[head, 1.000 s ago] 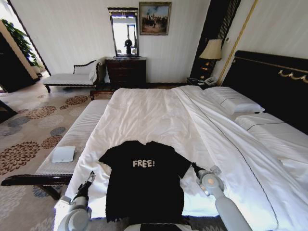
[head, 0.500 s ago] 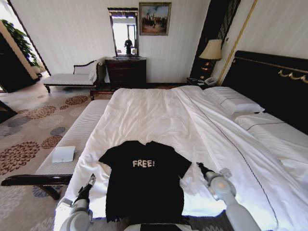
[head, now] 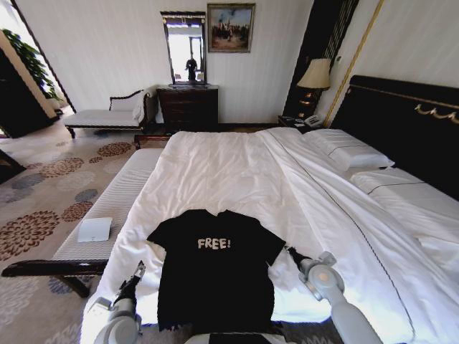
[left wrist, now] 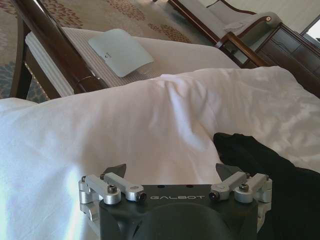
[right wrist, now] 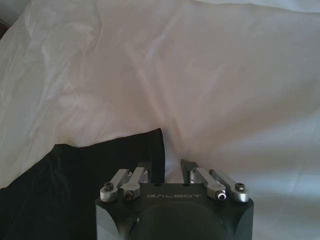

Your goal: Fold the clothes on the bed.

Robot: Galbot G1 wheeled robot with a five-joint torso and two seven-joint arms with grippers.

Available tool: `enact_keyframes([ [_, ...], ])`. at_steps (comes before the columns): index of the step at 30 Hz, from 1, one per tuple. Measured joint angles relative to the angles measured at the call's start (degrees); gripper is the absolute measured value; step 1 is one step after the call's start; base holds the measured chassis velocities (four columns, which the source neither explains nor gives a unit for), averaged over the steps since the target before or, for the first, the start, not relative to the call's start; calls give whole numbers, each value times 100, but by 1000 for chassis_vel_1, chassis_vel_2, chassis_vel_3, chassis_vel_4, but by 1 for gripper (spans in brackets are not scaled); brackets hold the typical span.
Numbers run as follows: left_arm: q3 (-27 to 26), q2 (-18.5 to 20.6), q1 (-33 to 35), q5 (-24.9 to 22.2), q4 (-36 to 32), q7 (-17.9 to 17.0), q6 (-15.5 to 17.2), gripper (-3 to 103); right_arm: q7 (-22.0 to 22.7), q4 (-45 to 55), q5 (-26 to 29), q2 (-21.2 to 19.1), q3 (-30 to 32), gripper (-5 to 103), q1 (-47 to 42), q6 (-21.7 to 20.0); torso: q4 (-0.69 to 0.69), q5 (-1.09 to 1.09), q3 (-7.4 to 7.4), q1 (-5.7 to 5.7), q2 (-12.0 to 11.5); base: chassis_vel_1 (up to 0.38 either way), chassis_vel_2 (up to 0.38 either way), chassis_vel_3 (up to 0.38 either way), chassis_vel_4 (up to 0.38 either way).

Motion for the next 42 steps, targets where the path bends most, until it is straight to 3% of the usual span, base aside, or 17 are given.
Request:
enact_keyframes([
  [1,0,0,0,0,0,0,0,100,0,0,0,0,0,31,0,0,0,0,0,0,0,0,0,0,0],
  [4,-3,-31,-25,7,12,-6,-2,100,-186,-159,-56,-19,-69,47,124,9,0,0,0,0,0,0,0,0,0],
  [11,-21,-45,-88,-50,-83,-15,30,100,-373,-333,-63,-46,-102,69,290,102,0,0,0,0,0,0,0,0,0],
  [13,-13,-44,-110,-48,-105,-12,48,100,-406,-377,-63,-44,-107,59,322,119,0,0,0,0,0,0,0,0,0],
  [14,-9,-44,-117,-46,-109,-11,54,100,-417,-390,-64,-41,-108,59,330,122,0,0,0,0,0,0,0,0,0],
  [15,17,-52,-163,-24,-119,-11,83,100,-470,-449,-75,-20,-112,48,357,150,0,0,0,0,0,0,0,0,0],
  [17,35,-58,-189,-13,-119,-23,97,100,-495,-474,-85,-3,-112,48,363,165,0,0,0,0,0,0,0,0,0],
  [21,63,-55,-249,-4,-116,-53,127,100,-593,-508,-152,60,-110,27,360,225,0,0,0,0,0,0,0,0,0],
  [24,63,-36,-255,-12,-121,-59,135,100,-604,-509,-181,87,-110,21,356,238,0,0,0,0,0,0,0,0,0],
  [26,50,-1,-256,-39,-143,-62,141,100,-610,-498,-218,117,-108,11,349,263,0,0,0,0,0,0,0,0,0],
  [28,46,4,-256,-46,-145,-62,142,100,-610,-493,-222,121,-108,11,348,269,0,0,0,0,0,0,0,0,0],
  [29,33,25,-255,-69,-150,-64,143,100,-611,-461,-234,139,-102,2,347,301,0,0,0,0,0,0,0,0,0],
  [42,-123,314,-259,-374,-143,-114,155,100,-273,337,-136,119,186,0,46,403,0,0,0,0,0,0,0,0,0],
])
